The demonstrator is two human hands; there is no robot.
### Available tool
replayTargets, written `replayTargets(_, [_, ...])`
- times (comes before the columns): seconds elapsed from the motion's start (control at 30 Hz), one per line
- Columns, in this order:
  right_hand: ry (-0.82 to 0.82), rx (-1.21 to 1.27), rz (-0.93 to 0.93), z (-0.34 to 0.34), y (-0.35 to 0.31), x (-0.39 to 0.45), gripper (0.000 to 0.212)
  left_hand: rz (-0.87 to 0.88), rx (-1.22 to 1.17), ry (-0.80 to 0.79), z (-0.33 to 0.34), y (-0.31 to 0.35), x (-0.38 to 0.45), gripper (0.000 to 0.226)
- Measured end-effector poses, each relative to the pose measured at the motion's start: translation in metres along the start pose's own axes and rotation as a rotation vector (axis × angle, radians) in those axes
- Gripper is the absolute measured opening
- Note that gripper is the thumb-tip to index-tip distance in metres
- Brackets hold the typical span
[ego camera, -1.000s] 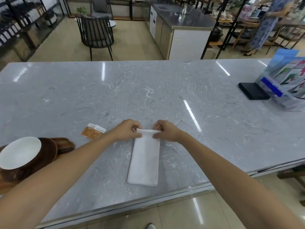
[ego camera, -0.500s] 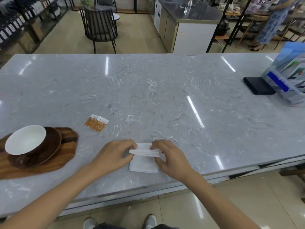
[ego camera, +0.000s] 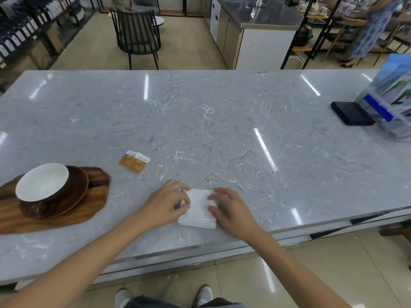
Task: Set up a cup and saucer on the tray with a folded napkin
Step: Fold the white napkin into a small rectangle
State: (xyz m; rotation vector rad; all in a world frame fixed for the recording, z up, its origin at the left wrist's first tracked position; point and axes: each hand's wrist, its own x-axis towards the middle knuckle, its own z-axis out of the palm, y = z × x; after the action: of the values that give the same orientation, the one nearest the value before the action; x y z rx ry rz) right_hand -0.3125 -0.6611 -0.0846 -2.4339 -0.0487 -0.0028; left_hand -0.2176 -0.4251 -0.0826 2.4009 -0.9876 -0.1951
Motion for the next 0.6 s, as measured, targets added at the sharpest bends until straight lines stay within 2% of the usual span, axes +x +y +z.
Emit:
replayTargets(0.1, [-0.283,-0.075,0.062,-0.009,0.001,0.024,0.056,-0.043,-0.028,-0.215,-0.004,-0.002,0.024,0.026])
replayTargets(0.2, [-0.414,-0.147,0.048,-0.015,0.004,0.036,0.064,-0.059,-0.028,-0.347,-0.008,-0.005,0.033,0.033])
replayTargets(0.33, [-0.420,-0.224,-0.051,-0.014,0.011,0.032,0.068,-0.053,-0.023,-0.369,-0.007,-0.006,0.030,0.042])
replayTargets(0.47, [-0.361,-0.436,-0.237,-0.003,0.026,0.009,0.065,0.049,0.020,-0.288,0.003,-0.015,0.012,0.048])
replayTargets(0.6, [-0.283,-0.458,-0.253,0.003,0.030,-0.001,0.068,0.142,0.212,-0.292,0.015,-0.025,-0.002,0.071])
